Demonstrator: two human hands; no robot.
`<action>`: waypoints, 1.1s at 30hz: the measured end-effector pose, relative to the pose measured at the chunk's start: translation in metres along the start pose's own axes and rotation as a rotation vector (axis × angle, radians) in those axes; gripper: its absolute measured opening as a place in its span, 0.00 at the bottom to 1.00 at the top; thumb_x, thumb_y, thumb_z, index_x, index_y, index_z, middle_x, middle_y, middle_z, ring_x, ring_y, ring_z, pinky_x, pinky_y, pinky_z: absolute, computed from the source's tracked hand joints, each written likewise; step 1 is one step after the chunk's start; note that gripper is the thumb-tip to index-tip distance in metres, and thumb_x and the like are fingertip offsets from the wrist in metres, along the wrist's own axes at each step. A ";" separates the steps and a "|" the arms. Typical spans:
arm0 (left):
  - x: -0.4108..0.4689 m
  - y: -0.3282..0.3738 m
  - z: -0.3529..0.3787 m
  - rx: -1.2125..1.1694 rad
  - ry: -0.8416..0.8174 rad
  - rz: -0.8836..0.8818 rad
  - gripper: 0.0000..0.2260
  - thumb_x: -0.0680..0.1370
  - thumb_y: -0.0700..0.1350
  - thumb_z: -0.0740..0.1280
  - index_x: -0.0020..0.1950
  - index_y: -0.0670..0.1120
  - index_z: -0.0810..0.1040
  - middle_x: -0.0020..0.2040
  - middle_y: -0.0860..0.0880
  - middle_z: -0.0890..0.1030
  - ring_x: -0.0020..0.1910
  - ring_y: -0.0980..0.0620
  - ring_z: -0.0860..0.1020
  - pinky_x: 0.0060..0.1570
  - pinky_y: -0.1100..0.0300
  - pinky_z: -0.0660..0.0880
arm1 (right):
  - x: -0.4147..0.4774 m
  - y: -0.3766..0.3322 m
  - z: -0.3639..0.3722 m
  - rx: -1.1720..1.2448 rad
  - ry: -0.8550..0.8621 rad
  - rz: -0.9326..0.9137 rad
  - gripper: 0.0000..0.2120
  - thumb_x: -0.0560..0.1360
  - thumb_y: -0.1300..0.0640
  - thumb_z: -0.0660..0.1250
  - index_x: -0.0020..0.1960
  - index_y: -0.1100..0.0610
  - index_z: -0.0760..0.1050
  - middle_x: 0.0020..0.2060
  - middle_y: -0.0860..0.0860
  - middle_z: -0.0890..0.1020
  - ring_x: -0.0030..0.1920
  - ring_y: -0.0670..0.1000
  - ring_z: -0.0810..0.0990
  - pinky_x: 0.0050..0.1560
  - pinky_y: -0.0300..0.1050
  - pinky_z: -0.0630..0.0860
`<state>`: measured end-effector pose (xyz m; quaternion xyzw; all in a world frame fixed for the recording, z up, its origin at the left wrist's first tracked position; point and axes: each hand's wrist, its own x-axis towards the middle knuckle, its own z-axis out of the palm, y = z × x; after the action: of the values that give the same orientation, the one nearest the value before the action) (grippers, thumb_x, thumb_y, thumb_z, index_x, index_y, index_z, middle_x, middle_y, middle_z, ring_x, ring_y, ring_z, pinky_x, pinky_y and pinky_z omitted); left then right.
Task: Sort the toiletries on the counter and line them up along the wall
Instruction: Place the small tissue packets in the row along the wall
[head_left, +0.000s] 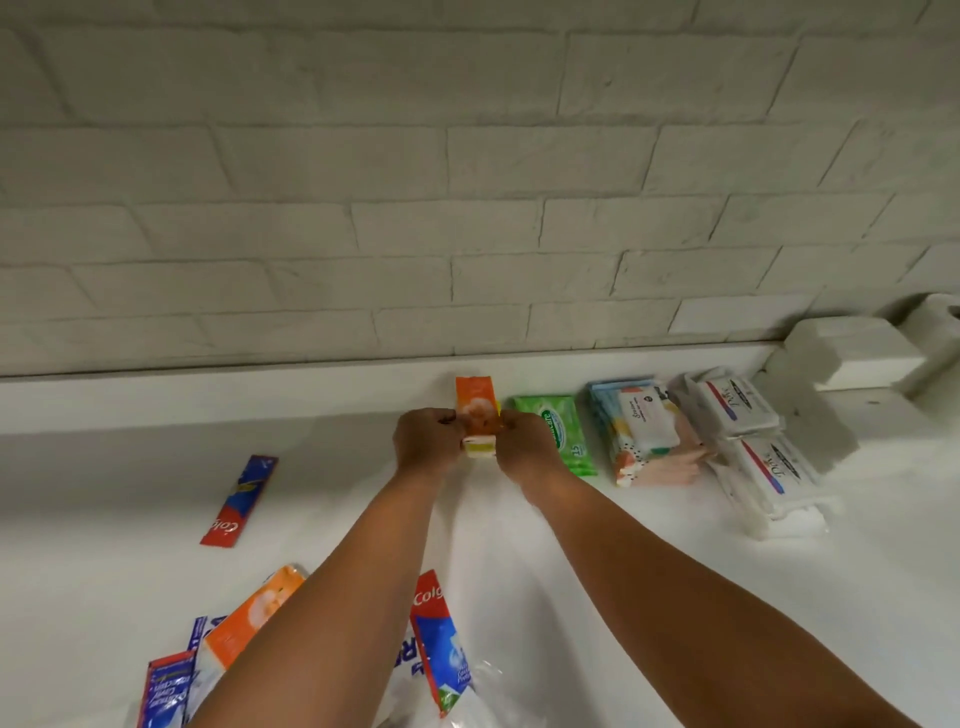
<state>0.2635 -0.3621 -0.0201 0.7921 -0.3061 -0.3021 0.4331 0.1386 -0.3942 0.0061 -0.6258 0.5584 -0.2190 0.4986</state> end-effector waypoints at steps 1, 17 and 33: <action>0.004 0.000 0.003 0.023 -0.015 -0.001 0.09 0.71 0.50 0.75 0.47 0.47 0.88 0.39 0.47 0.87 0.42 0.47 0.86 0.47 0.52 0.83 | 0.002 0.000 0.000 -0.012 0.001 0.003 0.14 0.77 0.64 0.56 0.54 0.60 0.80 0.45 0.55 0.83 0.46 0.55 0.81 0.43 0.46 0.77; 0.011 -0.008 0.023 0.246 0.004 -0.033 0.09 0.76 0.52 0.71 0.49 0.49 0.88 0.46 0.45 0.87 0.48 0.45 0.83 0.41 0.62 0.69 | 0.005 0.002 -0.002 -0.003 -0.110 0.011 0.13 0.80 0.63 0.55 0.51 0.59 0.79 0.44 0.57 0.81 0.42 0.53 0.76 0.39 0.43 0.69; -0.038 0.007 -0.032 0.193 0.088 0.222 0.10 0.80 0.48 0.67 0.59 0.48 0.83 0.58 0.51 0.84 0.56 0.52 0.80 0.52 0.65 0.69 | -0.047 -0.013 -0.005 -0.201 0.007 -0.245 0.16 0.79 0.59 0.60 0.66 0.57 0.73 0.59 0.55 0.80 0.57 0.56 0.79 0.50 0.40 0.71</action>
<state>0.2623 -0.3206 0.0081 0.8037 -0.4003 -0.1866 0.3988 0.1273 -0.3545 0.0329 -0.7352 0.4988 -0.2231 0.4010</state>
